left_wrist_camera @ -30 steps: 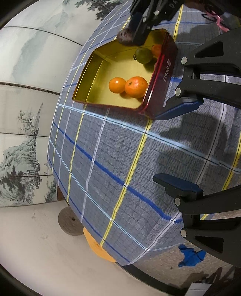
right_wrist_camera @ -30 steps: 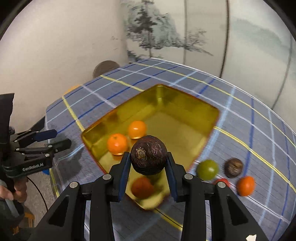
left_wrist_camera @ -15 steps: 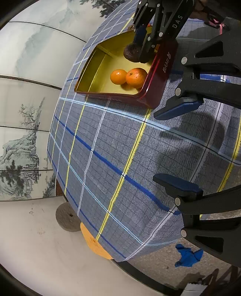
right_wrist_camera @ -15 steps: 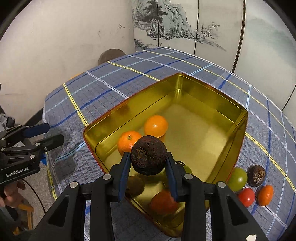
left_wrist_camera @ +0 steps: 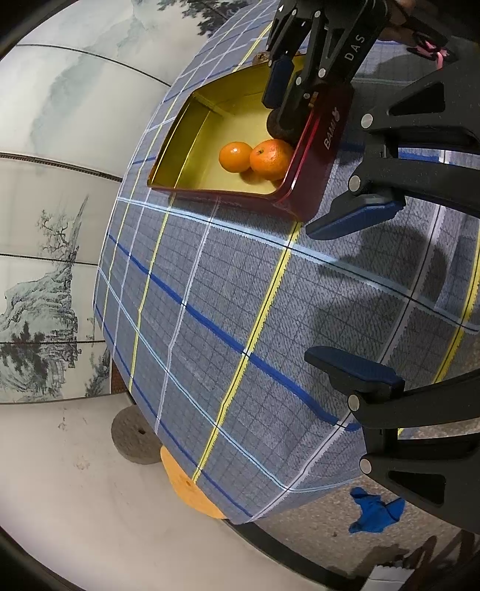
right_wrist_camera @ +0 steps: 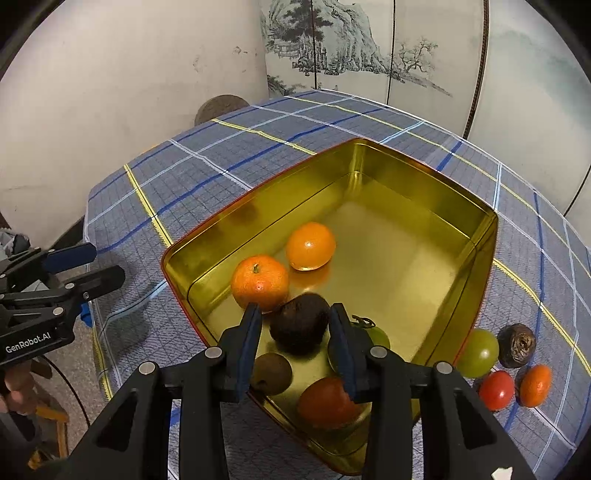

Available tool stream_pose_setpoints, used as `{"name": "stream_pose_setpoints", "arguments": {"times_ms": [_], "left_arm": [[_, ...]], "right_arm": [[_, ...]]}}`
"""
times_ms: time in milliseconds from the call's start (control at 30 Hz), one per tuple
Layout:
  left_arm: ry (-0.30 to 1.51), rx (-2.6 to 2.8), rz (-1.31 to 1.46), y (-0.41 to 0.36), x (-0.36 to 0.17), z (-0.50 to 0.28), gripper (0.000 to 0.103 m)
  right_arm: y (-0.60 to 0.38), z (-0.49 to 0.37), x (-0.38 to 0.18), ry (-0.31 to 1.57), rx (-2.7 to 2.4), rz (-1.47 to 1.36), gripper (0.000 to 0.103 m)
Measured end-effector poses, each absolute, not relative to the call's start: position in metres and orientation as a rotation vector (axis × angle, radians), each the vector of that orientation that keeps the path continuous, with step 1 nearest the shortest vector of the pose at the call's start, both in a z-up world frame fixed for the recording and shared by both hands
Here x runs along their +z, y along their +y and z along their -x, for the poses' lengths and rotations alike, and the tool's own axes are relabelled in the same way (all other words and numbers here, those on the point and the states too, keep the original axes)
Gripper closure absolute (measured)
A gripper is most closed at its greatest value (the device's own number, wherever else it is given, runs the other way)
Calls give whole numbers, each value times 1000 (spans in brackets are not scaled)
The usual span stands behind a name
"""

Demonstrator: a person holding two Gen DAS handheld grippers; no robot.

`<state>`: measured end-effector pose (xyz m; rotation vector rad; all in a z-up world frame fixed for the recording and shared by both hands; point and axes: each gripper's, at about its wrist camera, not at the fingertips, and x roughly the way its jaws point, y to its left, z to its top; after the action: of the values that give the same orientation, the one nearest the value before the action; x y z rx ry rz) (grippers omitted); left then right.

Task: Organize fruits
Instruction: 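Carry the brown fruit into the red tin and open the right tool, then move the right tool to the mandarin on the table and grasp it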

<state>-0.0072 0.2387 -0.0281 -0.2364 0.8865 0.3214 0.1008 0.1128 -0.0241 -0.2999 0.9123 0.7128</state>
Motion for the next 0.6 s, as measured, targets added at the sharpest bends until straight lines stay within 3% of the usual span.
{"name": "stream_pose_setpoints", "arguments": {"times_ms": [600], "left_arm": [[877, 241, 187, 205, -17, -3, 42]], "right_arm": [[17, -96, 10, 824, 575, 177, 67]]}}
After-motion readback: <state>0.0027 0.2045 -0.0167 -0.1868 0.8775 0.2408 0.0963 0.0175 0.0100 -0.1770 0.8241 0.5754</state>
